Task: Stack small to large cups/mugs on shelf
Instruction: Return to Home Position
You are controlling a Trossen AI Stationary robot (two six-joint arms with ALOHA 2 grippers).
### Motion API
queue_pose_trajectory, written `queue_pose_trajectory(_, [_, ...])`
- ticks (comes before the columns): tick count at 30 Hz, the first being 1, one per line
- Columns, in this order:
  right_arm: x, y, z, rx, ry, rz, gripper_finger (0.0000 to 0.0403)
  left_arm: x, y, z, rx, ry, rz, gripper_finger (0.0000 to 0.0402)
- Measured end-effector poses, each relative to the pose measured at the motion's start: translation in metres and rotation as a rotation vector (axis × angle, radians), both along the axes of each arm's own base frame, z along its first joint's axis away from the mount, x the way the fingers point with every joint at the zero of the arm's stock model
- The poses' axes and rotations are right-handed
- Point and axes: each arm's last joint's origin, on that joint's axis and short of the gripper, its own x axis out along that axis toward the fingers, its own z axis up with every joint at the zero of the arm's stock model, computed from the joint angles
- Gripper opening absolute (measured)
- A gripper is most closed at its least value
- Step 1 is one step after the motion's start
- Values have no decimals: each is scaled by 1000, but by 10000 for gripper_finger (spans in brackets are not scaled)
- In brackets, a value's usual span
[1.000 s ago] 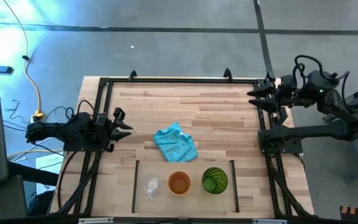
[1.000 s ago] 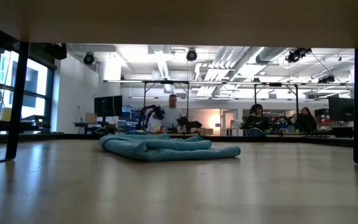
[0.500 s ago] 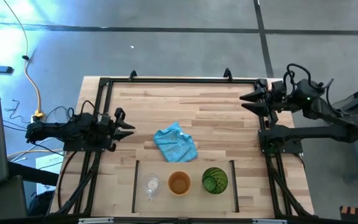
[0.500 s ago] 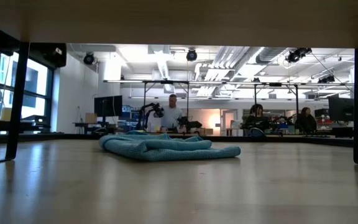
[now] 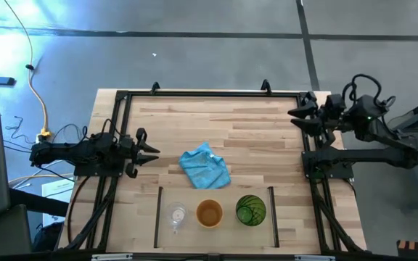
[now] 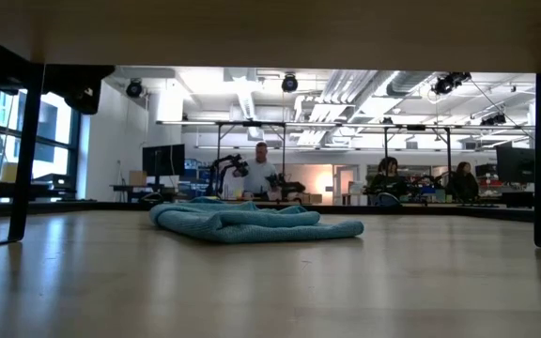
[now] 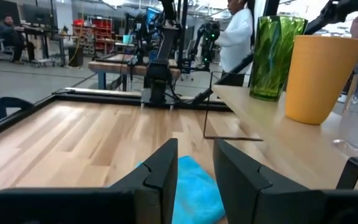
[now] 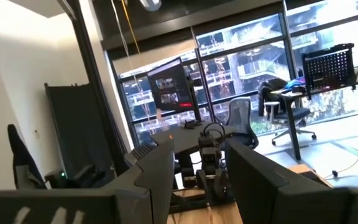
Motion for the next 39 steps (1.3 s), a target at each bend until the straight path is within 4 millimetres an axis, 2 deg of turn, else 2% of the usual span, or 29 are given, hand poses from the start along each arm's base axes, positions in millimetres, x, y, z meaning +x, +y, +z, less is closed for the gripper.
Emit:
queue_pose_trajectory(17, [1, 0, -5, 10, 49, 14, 135, 2, 2, -4, 111, 54, 62, 92])
queue_pose_trajectory(29, [1, 0, -5, 23, 49, 17, 135, 5, 2, -7, 107, 95, 47, 92])
queue_pose_trajectory(39, [1, 0, -5, 28, 50, 18, 135, 3, 0, 8, 154, -68, 11, 92])
